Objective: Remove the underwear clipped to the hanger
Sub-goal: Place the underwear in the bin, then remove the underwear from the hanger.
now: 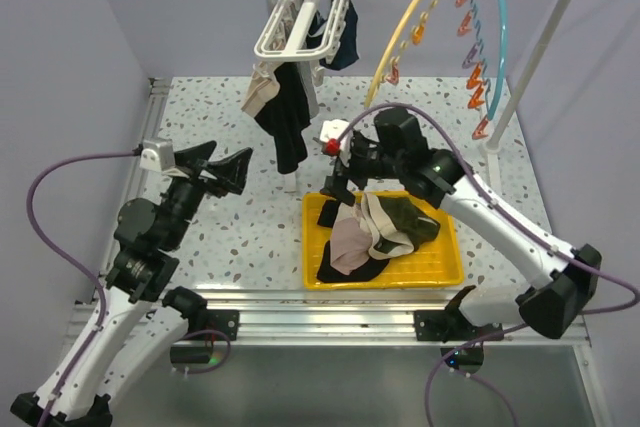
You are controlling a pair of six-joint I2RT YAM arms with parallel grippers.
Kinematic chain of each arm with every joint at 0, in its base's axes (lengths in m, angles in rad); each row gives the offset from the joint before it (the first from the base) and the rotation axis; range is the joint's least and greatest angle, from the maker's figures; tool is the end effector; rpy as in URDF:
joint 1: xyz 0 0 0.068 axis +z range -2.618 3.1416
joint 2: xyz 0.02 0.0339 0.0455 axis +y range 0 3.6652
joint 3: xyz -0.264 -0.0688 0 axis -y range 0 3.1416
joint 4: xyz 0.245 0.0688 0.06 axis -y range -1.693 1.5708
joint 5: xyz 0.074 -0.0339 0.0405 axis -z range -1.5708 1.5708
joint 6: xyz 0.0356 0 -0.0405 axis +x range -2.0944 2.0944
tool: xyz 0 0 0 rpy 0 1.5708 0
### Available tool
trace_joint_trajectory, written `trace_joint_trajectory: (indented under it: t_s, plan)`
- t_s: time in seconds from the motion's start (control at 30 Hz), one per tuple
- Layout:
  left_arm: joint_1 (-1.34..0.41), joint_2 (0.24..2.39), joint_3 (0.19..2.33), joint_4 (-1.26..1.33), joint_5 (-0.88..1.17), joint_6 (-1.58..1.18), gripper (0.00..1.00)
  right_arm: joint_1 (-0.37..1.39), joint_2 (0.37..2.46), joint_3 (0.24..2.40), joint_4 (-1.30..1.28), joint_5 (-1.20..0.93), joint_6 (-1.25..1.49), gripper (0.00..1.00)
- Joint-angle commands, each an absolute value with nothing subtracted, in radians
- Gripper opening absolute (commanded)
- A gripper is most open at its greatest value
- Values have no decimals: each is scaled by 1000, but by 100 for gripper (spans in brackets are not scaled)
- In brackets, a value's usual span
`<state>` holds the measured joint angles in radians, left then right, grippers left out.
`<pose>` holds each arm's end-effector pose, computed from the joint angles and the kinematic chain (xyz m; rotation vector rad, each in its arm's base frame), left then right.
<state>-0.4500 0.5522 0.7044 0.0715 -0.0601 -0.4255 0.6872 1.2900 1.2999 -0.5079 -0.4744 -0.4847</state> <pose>0.1226 -0.0568 0.3727 -0.0351 1.3811 -0.6957 0.2093 0.1928 0.3791 -1.3751 1.5406 0.6144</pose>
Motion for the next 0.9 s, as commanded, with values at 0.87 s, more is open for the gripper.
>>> trace_joint_trajectory:
  t_s: [0.87]
  plan:
    - [-451, 972, 1032, 305, -8, -244, 93, 781, 1267, 1218, -138, -216, -342, 99]
